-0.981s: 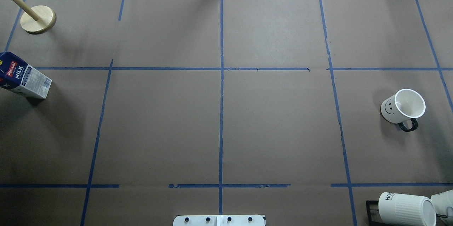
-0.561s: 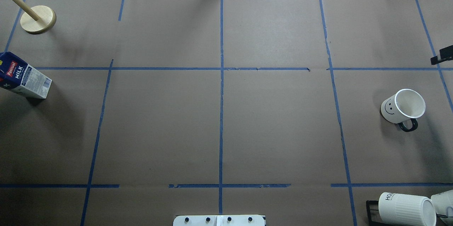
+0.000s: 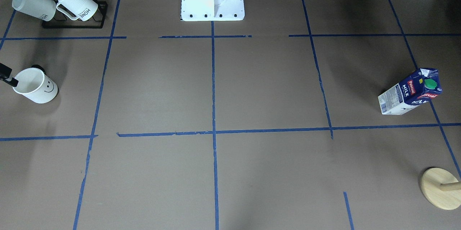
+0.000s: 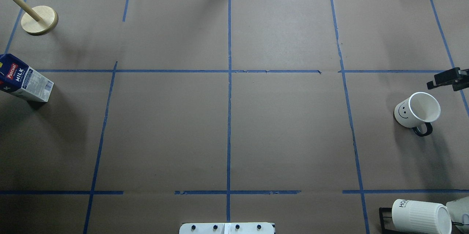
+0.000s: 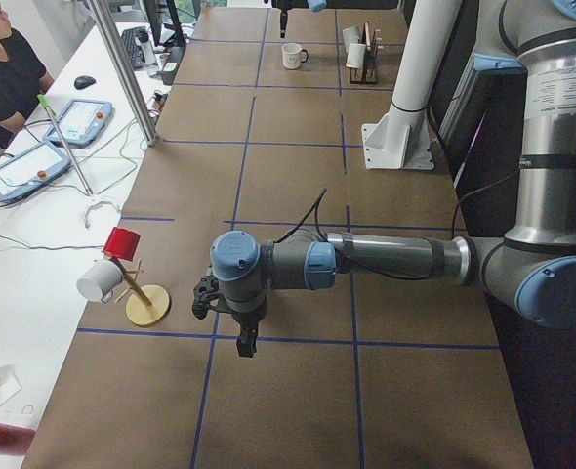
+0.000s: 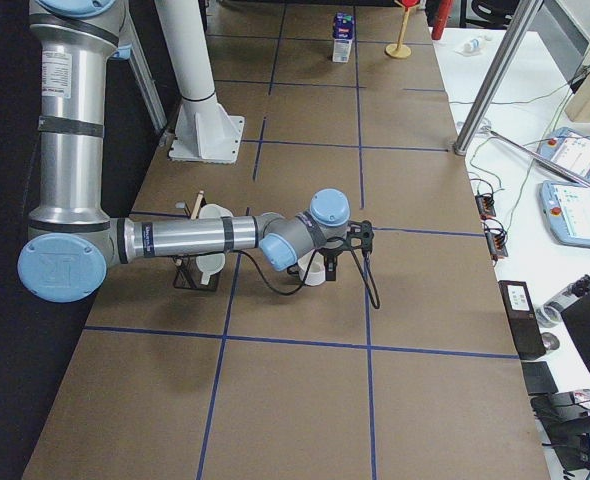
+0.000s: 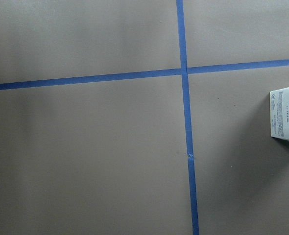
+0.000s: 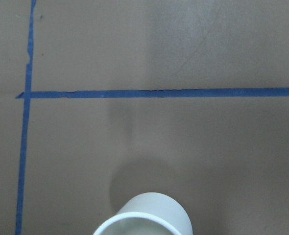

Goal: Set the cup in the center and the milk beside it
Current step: 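Lower the right gripper onto the rim of the white mug and grasp it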

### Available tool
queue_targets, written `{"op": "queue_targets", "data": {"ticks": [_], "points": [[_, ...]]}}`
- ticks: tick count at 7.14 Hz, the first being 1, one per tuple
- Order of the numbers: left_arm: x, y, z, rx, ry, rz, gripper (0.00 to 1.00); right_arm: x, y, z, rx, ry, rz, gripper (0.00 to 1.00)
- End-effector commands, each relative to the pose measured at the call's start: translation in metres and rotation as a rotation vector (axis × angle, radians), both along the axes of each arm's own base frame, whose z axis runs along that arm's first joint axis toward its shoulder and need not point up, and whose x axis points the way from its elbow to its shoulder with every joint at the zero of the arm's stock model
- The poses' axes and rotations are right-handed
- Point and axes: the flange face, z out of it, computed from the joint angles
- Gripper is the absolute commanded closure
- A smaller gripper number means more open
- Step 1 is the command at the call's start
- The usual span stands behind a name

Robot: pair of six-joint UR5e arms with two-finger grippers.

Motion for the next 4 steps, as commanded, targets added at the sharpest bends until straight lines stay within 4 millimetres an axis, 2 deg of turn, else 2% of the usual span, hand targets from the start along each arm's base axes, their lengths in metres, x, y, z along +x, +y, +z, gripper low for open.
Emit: {"op": "queue_targets", "data": {"ticks": [1, 4], "points": [[0.000, 0.000, 0.000, 0.000, 0.000, 0.001, 0.00, -0.029, 0.011, 0.016, -0.013, 0.061, -0.034, 0.00], [0.000, 0.000, 0.000, 0.000, 0.000, 0.001, 0.00, -0.035, 0.014, 0.038, -0.044, 0.073, -0.051, 0.00]]}}
